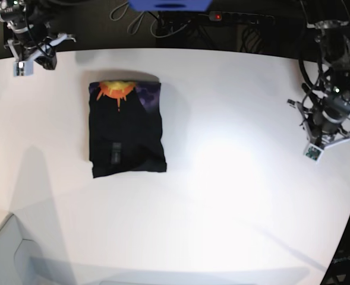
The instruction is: Layout the t-shirt on the table in an organized manner, then fold the t-shirt properly
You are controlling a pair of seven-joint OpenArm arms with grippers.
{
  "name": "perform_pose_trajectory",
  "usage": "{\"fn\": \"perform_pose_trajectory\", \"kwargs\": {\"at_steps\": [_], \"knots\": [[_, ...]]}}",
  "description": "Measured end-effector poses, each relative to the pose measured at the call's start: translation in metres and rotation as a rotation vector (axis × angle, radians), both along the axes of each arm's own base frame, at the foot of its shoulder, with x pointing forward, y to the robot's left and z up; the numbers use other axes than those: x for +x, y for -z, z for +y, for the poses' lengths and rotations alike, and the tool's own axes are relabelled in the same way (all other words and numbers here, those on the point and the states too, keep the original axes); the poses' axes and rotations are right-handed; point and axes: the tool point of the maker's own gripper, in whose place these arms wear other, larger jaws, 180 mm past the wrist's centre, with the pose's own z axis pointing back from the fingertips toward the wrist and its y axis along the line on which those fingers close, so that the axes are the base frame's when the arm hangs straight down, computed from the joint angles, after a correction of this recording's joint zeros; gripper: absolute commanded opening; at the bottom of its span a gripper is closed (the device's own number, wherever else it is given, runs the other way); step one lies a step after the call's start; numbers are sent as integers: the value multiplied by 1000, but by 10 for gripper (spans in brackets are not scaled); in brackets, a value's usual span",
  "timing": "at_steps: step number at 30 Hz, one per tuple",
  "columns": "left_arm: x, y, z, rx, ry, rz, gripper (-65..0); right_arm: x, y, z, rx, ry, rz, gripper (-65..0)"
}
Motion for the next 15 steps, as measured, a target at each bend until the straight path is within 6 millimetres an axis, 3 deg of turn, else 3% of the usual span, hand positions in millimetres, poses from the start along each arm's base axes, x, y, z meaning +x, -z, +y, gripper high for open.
{"fn": "perform_pose_trajectory", "kwargs": {"at_steps": [4,8,13,15], "knots": [[-38,-1,7,-5,-67,3,-649,-29,2,-24,-46,64,60,-650],[-90,35,1,-53,-89,142,-649,-53,3,-51,-78,146,93,-650],[-163,55,29,-73,-296,242,-649,-98,37,-71,-22,261,205,-650],[-190,65,30,-86,-336,295,-649,-113,53,-74,9,278,256,-650]]}}
